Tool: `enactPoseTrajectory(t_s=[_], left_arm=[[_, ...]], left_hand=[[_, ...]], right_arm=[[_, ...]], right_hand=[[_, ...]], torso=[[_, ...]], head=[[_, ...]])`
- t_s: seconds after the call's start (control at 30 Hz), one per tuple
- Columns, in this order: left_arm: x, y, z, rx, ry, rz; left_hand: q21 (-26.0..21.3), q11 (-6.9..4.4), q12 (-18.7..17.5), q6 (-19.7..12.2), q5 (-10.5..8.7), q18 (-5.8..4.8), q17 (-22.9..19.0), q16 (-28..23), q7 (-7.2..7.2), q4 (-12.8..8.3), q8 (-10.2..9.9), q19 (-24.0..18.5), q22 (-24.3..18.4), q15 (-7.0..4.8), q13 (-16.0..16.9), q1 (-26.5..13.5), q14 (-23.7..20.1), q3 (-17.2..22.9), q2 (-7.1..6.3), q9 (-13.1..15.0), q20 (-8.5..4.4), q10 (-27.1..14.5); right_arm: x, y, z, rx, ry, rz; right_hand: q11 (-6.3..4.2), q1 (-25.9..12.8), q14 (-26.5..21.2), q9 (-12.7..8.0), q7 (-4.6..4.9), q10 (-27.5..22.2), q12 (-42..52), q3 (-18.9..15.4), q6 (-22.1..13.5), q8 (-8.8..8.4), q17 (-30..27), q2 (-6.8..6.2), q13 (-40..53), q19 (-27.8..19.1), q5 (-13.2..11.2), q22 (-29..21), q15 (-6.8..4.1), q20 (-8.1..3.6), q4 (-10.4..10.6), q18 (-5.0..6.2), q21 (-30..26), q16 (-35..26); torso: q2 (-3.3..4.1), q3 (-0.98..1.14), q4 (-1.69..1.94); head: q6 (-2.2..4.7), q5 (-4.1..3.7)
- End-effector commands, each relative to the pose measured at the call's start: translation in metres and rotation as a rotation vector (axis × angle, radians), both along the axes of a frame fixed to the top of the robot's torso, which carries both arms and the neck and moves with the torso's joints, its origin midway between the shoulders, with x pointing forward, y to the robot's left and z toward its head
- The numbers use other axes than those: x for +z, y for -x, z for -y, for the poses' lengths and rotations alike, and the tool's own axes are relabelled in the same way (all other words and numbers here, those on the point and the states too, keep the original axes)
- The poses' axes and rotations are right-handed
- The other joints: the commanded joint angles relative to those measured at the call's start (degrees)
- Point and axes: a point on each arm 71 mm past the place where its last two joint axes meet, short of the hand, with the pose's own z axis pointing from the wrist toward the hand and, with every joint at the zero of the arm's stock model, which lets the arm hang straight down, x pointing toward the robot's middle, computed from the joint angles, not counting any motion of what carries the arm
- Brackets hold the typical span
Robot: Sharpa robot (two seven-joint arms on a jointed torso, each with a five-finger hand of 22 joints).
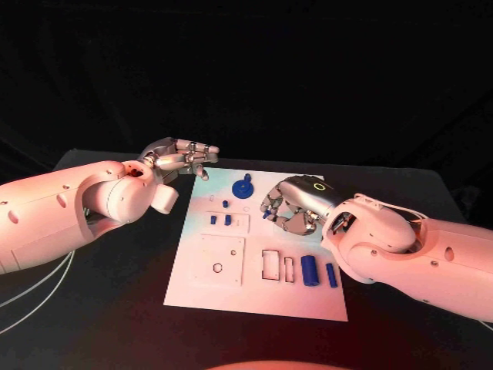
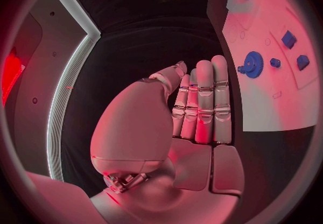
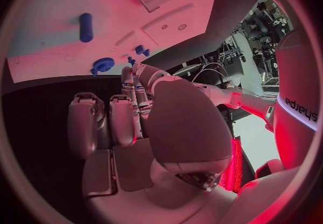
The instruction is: Assemble the parts on the task board
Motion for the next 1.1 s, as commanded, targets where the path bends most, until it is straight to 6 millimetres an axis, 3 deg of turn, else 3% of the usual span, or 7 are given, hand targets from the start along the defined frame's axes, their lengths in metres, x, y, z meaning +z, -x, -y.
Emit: enactPoseTrajectory(t_s=[0.03, 0.1, 0.27, 0.47, 0.63, 0.8, 1.1], left_arm=[[0.001, 0.0, 0.005, -0.027, 0.013, -0.003], [0.001, 0.0, 0.007, -0.03, 0.015, -0.001], [0.001, 0.001, 0.011, -0.039, 0.02, 0.004], [0.002, 0.002, 0.016, -0.052, 0.025, 0.006], [0.002, 0.002, 0.018, -0.059, 0.028, 0.006], [0.002, 0.003, 0.019, -0.061, 0.028, 0.004], [0.002, 0.003, 0.022, -0.07, 0.03, 0.0]], left_hand=[[-0.43, 0.0, 0.01, -0.48, 0.06, 0.73, -0.14, -0.29, 0.1, -0.22, -0.23, 0.19, -0.14, 0.07, -0.06, 0.12, -0.28, -0.25, 0.35, -0.12, 0.03, -0.6], [-0.43, 0.0, 0.01, -0.48, 0.06, 0.73, -0.14, -0.29, 0.1, -0.22, -0.23, 0.19, -0.14, 0.07, -0.06, 0.12, -0.28, -0.25, 0.35, -0.12, 0.03, -0.6], [-0.95, 0.11, 0.16, -0.59, -0.02, 0.71, -0.37, -0.41, 0.16, 0.31, -0.25, 0.19, -0.5, 0.26, -0.01, -0.95, -0.31, -1.13, 0.24, -0.2, 0.25, -0.79], [-1.14, 0.11, 0.22, -0.65, -0.01, 0.72, -0.46, -0.47, 0.16, 0.28, -0.26, 0.2, -0.64, 0.27, 0.01, -0.98, -0.37, -1.35, 0.2, -0.22, 0.29, -0.87], [-1.24, 0.14, 0.24, -0.66, -0.02, 0.72, -0.49, -0.49, 0.16, 0.33, -0.26, 0.2, -0.7, 0.29, 0.02, -1.09, -0.39, -1.49, 0.19, -0.24, 0.32, -0.91], [-1.47, 0.22, 0.25, -1.03, 0.01, 0.74, -0.6, -0.55, 0.3, 0.31, -0.43, 0.26, -0.87, 0.34, 0.01, -1.09, -0.44, -1.75, 0.19, -0.34, 0.36, -1.15], [-1.69, 0.36, 0.25, -1.36, 0.03, 0.73, -0.71, -0.59, 0.49, 0.27, -0.58, 0.34, -1.03, 0.42, 0.01, -1.03, -0.48, -1.93, 0.27, -0.44, 0.42, -1.44]], right_arm=[[-0.002, 0.005, -0.011, 0.041, -0.006, -0.009], [-0.004, 0.007, -0.018, 0.058, -0.006, -0.021], [-0.016, 0.011, -0.035, 0.096, -0.002, -0.058], [-0.031, 0.017, -0.048, 0.12, 0.002, -0.094], [-0.038, 0.019, -0.051, 0.129, 0.012, -0.116], [-0.044, 0.02, -0.053, 0.135, 0.028, -0.134], [-0.051, 0.02, -0.057, 0.13, 0.049, -0.145]], right_hand=[[-0.05, -0.69, 2.52, 0.08, -0.05, 0.22, -0.26, 0.04, 0.31, 0.33, -0.01, 0.2, -0.07, 0.64, 0.11, 9.15, -0.35, -0.07, -0.43, -0.82, 0.21, 0.1], [-0.05, -0.71, 2.52, 0.09, -0.04, 0.23, -0.29, 0.06, 0.31, 0.32, -0.05, 0.22, -0.07, 0.64, 0.15, 9.15, -0.35, -0.07, -0.45, -0.82, 0.21, 0.08], [-0.02, -0.75, 2.51, 0.13, 0.0, 0.25, -0.45, 0.15, 0.21, 0.24, -0.12, 0.29, -0.1, 0.57, 0.44, 9.11, -0.34, -0.08, -0.67, -0.79, 0.08, 0.04], [0.0, -0.81, 2.51, 0.15, 0.03, 0.23, -0.52, 0.15, 0.17, 0.21, -0.15, 0.29, -0.12, 0.54, 0.51, 9.09, -0.33, -0.08, -0.73, -0.78, 0.03, 0.03], [0.03, -0.91, 2.5, 0.17, 0.06, 0.23, -0.6, 0.14, 0.12, 0.17, -0.2, 0.29, -0.13, 0.52, 0.58, 9.08, -0.31, -0.08, -0.78, -0.77, -0.01, 0.01], [0.08, -1.16, 2.49, 0.2, 0.09, 0.22, -0.71, 0.07, 0.08, 0.13, -0.28, 0.3, -0.14, 0.48, 0.56, 9.05, -0.28, -0.07, -0.79, -0.76, -0.09, -0.04], [0.08, -1.23, 2.48, 0.21, 0.1, 0.22, -0.74, 0.05, 0.07, 0.12, -0.29, 0.32, -0.15, 0.43, 0.55, 9.02, -0.27, -0.06, -0.79, -0.74, -0.17, -0.05]], torso=[[0.0, -0.01, 0.22], [0.01, 0.0, 0.28], [0.13, -0.12, 0.09], [0.1, -0.02, 0.13], [0.05, -0.05, 0.0], [0.06, -0.06, -0.02], [0.04, -0.03, 0.04]], head=[[-0.27, 1.46], [-0.4, 1.68], [-0.96, 3.54], [-1.66, 4.5], [-2.25, 5.25], [-2.45, 5.72], [-2.68, 5.91]])
